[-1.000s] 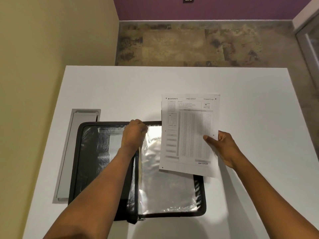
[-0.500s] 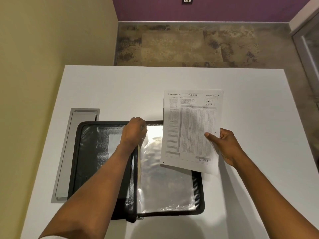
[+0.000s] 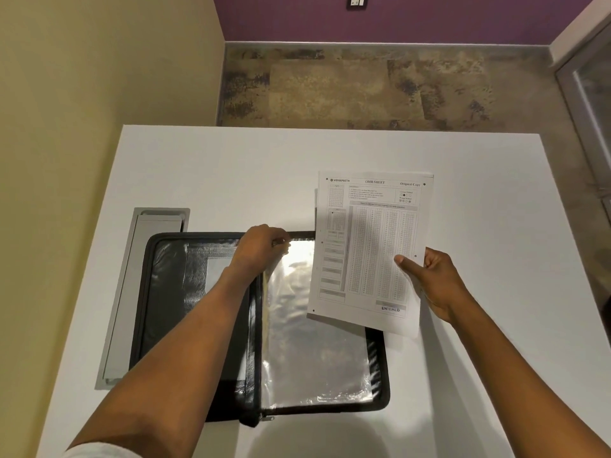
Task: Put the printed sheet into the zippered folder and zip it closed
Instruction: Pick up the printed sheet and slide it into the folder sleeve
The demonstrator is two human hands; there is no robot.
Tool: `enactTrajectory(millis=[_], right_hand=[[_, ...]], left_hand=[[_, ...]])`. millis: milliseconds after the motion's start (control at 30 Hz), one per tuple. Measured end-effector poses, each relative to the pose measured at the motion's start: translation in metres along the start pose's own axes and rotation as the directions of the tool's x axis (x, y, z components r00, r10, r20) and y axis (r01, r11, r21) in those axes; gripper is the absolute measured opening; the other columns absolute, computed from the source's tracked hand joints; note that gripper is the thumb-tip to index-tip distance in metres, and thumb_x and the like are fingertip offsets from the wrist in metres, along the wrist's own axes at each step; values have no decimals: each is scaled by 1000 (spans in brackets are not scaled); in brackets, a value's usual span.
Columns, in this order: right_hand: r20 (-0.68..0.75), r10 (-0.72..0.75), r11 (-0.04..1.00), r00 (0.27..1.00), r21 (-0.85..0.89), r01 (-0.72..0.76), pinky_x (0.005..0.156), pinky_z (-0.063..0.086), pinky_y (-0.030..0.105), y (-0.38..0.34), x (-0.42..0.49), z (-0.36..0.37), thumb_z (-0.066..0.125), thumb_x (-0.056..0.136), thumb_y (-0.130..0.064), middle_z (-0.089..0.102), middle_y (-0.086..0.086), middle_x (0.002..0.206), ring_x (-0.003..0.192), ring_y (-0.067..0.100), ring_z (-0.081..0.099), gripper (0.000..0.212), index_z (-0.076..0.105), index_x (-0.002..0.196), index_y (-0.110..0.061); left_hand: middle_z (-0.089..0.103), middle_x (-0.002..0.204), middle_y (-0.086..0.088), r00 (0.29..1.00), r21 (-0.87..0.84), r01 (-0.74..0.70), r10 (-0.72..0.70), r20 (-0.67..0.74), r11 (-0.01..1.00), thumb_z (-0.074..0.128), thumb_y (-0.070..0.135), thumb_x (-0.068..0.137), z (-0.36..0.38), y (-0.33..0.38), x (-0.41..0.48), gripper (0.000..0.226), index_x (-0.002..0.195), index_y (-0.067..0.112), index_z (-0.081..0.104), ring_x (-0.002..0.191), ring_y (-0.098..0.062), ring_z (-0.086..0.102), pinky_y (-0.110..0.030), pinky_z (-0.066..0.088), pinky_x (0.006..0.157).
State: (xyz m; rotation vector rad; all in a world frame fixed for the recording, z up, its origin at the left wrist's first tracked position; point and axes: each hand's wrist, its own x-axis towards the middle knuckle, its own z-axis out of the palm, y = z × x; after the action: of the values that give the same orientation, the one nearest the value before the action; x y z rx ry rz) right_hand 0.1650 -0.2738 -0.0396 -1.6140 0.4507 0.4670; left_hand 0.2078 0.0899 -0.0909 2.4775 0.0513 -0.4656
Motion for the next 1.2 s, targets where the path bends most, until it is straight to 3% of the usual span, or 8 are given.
enactTrajectory(millis=[133, 233, 333, 500, 667, 767, 1000, 1200], right_hand=[[-22, -21, 1000, 1000, -20, 21, 105, 53, 40, -8, 1, -2, 79, 91, -23, 79, -3, 119, 110, 17, 75, 22, 79, 113, -28], [-48, -56, 998, 997, -30, 55, 102, 57, 37, -21, 6, -4, 80, 88, -25, 79, -4, 117, 110, 17, 75, 26, 79, 114, -26], [-81, -105, 994, 991, -44, 102, 104, 56, 42, -42, 18, -3, 79, 90, -20, 80, -2, 114, 109, 19, 76, 23, 78, 112, -24], [-61, -204, 974, 977, -118, 196, 103, 58, 43, -90, 44, 14, 77, 93, -19, 79, -1, 113, 106, 18, 76, 26, 75, 119, -18], [51, -291, 934, 955, -203, 295, 96, 60, 29, -135, 72, 47, 74, 95, -18, 76, -8, 115, 104, 9, 75, 35, 70, 130, -14], [120, -336, 897, 934, -261, 357, 97, 59, 26, -155, 89, 67, 72, 97, -17, 74, -4, 124, 110, 11, 74, 38, 68, 134, -11], [249, -290, 863, 924, -348, 365, 105, 56, 33, -176, 117, 103, 72, 97, -17, 72, -4, 132, 116, 12, 71, 37, 69, 133, -16], [306, -234, 836, 923, -421, 352, 83, 57, 21, -175, 130, 118, 73, 96, -18, 74, -13, 114, 93, -1, 74, 29, 74, 125, -17]], left_hand=[[80, 97, 4, 997, 48, -60, 62, -46, 997, 73, 21, 89, 1, -1, -5, 11, 93, 20, 83, 90, -19, 69, -24, 45, 65], [72, 113, 8, 992, 67, -103, 108, -68, 992, 74, 22, 91, 3, -2, -9, 12, 95, 17, 83, 103, -13, 59, -28, 41, 75], [65, 108, 14, 997, -5, -54, 53, -54, 999, 71, 22, 91, 6, -5, -12, 9, 91, 19, 80, 89, -6, 56, -22, 38, 68], [75, 94, 11, 999, -87, -42, 42, -2, 995, 73, 21, 90, 3, -8, -14, 8, 97, 23, 75, 69, 3, 58, -26, 44, 69], [77, 100, 4, 1000, -60, -16, 17, 19, 998, 75, 21, 88, 0, -9, -10, 12, 98, 19, 80, 87, -18, 69, -35, 57, 80], [76, 104, 4, 1000, -50, -9, 9, 3, 999, 74, 22, 89, 0, -13, -7, 11, 98, 20, 81, 91, -19, 69, -37, 57, 81], [76, 101, 14, 997, -84, -58, 54, -53, 995, 75, 32, 93, 5, -23, -6, 13, 103, 26, 81, 79, 0, 60, -23, 44, 72], [76, 97, 18, 995, -77, -74, 68, -73, 994, 76, 36, 92, 9, -22, -7, 12, 101, 31, 82, 78, 18, 59, -11, 36, 65]])
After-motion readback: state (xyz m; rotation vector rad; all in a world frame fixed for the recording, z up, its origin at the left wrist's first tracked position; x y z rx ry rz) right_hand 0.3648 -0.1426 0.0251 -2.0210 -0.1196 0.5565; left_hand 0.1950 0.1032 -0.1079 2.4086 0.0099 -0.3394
